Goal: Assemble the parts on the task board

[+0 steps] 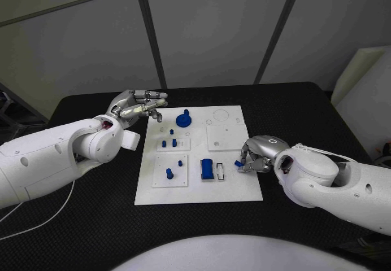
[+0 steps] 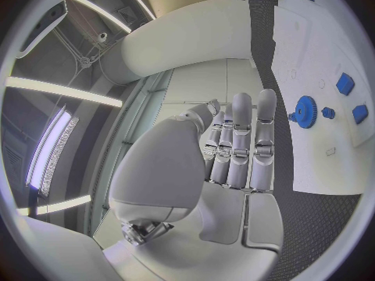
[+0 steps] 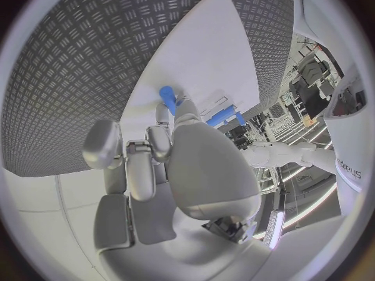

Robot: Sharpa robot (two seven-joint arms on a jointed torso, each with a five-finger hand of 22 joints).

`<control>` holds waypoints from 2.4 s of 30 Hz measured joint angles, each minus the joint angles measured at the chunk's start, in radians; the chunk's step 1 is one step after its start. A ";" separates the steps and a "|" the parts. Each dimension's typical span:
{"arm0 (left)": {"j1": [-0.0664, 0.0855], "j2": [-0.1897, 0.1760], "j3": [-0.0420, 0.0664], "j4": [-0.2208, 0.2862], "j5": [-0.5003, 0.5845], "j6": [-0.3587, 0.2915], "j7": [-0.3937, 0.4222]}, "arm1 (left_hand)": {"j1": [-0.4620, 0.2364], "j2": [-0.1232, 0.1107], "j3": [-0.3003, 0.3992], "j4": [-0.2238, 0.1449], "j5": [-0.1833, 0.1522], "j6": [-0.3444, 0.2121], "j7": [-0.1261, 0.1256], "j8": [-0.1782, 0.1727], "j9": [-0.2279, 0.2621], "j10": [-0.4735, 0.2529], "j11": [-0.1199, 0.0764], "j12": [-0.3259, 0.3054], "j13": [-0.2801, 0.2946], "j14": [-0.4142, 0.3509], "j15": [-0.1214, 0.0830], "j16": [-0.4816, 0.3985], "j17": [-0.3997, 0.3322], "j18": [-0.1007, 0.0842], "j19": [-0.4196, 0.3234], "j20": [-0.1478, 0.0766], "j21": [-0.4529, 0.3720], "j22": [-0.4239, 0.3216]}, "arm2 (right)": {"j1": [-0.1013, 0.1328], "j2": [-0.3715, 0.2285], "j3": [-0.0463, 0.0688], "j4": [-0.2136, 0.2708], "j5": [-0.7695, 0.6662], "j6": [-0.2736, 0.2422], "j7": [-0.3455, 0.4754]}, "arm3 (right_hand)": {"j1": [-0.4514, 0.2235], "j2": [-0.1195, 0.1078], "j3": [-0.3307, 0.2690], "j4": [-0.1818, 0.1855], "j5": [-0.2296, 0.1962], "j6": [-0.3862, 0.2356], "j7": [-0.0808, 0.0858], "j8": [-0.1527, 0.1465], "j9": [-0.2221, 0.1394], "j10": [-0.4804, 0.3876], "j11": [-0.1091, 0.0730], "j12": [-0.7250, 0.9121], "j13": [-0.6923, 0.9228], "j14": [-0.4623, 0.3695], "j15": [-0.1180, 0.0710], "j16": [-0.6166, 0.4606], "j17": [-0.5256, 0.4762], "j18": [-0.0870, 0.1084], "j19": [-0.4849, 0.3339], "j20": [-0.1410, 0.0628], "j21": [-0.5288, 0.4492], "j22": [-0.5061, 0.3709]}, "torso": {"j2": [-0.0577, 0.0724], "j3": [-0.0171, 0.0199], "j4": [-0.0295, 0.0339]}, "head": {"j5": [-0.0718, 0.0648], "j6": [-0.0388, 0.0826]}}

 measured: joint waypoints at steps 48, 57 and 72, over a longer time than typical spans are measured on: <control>0.000 0.003 0.000 0.001 0.000 0.000 0.000 | 0.000 0.000 0.003 -0.003 0.000 0.000 0.000 0.000 0.000 0.000 0.000 0.000 0.000 0.000 0.000 0.000 -0.001 0.000 0.000 0.000 0.000 0.002 | 0.001 0.050 -0.006 0.034 0.443 -0.201 -0.030 | -0.034 0.022 0.039 0.071 0.116 0.032 -0.011 -0.026 0.011 0.000 0.000 0.002 0.006 0.000 -0.007 0.004 0.000 0.000 0.009 -0.009 0.012 0.031 | 0.001 -0.0006 0.0011 | 0.004 -0.002; 0.000 0.003 0.000 0.003 0.000 0.000 0.000 | 0.000 0.000 0.003 -0.003 0.000 0.000 0.000 0.000 0.000 0.000 0.000 0.000 0.000 0.000 0.000 0.000 -0.001 0.000 0.000 0.000 0.000 0.002 | 0.001 0.065 -0.006 0.021 0.456 -0.175 -0.036 | -0.073 0.022 0.038 0.091 0.124 0.038 -0.016 -0.019 0.019 0.002 -0.002 0.004 0.006 -0.003 -0.017 0.004 0.000 0.000 0.011 -0.011 0.012 0.034 | 0.001 -0.0004 -0.0004 | 0.004 -0.003; 0.000 0.002 0.000 0.004 0.000 0.000 0.000 | 0.000 0.000 0.003 -0.003 0.000 0.000 0.000 0.000 0.001 -0.003 0.003 0.000 0.000 0.000 0.000 0.000 -0.001 0.000 0.000 0.000 0.000 0.003 | 0.002 0.079 -0.005 -0.001 0.459 -0.143 -0.044 | -0.125 0.016 0.030 0.098 0.192 0.050 -0.019 -0.014 0.032 0.018 -0.018 0.006 0.009 -0.004 -0.022 0.004 0.000 0.000 0.011 -0.011 0.012 0.034 | 0.000 -0.0005 -0.0005 | 0.004 -0.002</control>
